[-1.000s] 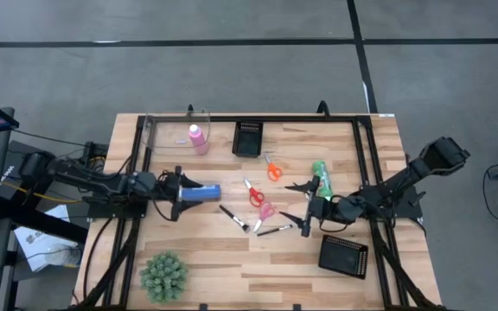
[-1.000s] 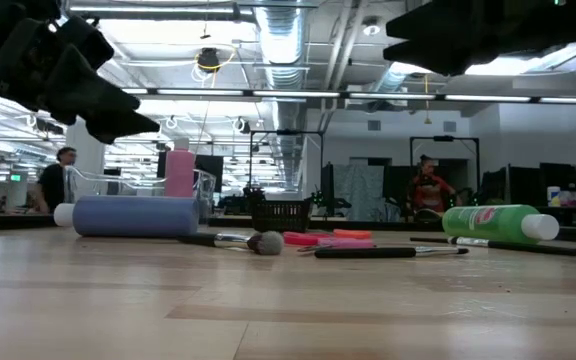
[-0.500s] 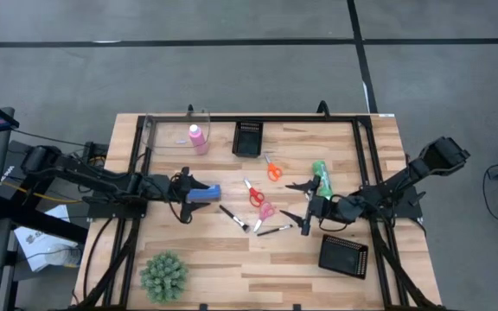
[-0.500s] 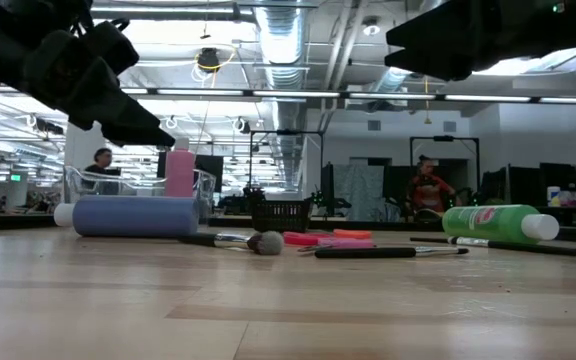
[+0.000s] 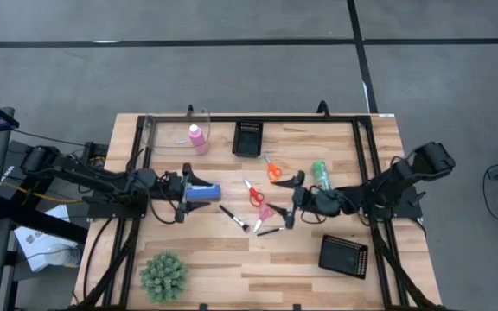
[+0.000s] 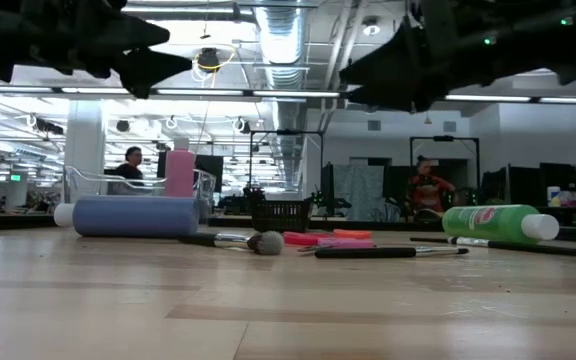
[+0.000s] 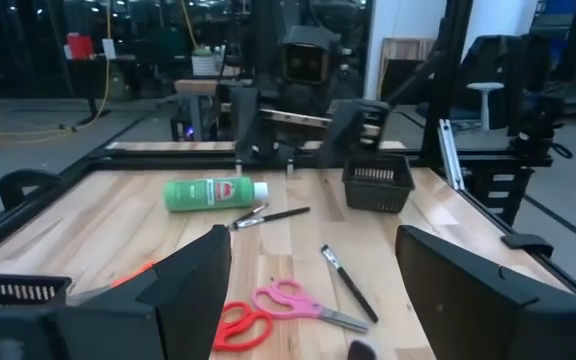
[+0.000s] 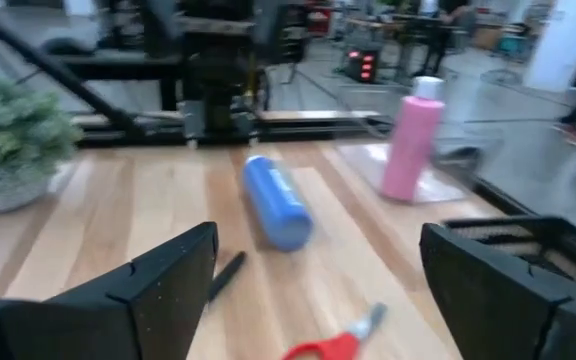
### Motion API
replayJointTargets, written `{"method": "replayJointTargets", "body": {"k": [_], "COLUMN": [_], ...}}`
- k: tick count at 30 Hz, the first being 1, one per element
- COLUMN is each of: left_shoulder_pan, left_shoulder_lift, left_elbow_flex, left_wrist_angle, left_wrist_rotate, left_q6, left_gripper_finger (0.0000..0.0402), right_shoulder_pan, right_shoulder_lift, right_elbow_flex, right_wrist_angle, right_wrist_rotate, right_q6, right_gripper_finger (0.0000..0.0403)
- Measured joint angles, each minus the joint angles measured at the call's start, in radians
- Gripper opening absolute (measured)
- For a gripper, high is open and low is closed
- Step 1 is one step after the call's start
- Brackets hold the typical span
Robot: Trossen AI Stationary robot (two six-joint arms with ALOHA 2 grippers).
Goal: Pick & Place Paint Supplies
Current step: Put the purple paint bottle into the transparent bin
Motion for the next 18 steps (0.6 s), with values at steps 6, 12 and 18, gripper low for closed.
{"method": "replayJointTargets", "body": {"k": [6,12,18], "left_shoulder_pan": [0.001,0.019,0.019], "left_shoulder_lift": [-0.004,-0.065,-0.16], "left_elbow_flex": [-0.017,-0.138,-0.194], "left_wrist_angle": [0.015,0.171,0.124], "left_wrist_rotate": [-0.003,-0.007,-0.006], "left_q6": [0.004,-0.006,-0.026], "left_gripper_finger": [0.0273,0.0273,0.0273], "right_shoulder_pan": [0.0,0.001,0.008], "right_shoulder_lift": [0.066,0.084,0.058], "right_elbow_flex": [0.061,0.07,0.07], "right_wrist_angle": [-0.001,0.003,-0.004], "right_wrist_rotate": [-0.007,-0.011,-0.01], "right_q6": [-0.026,-0.023,-0.026], "right_gripper_finger": [0.0313,0.0312,0.0312]}}
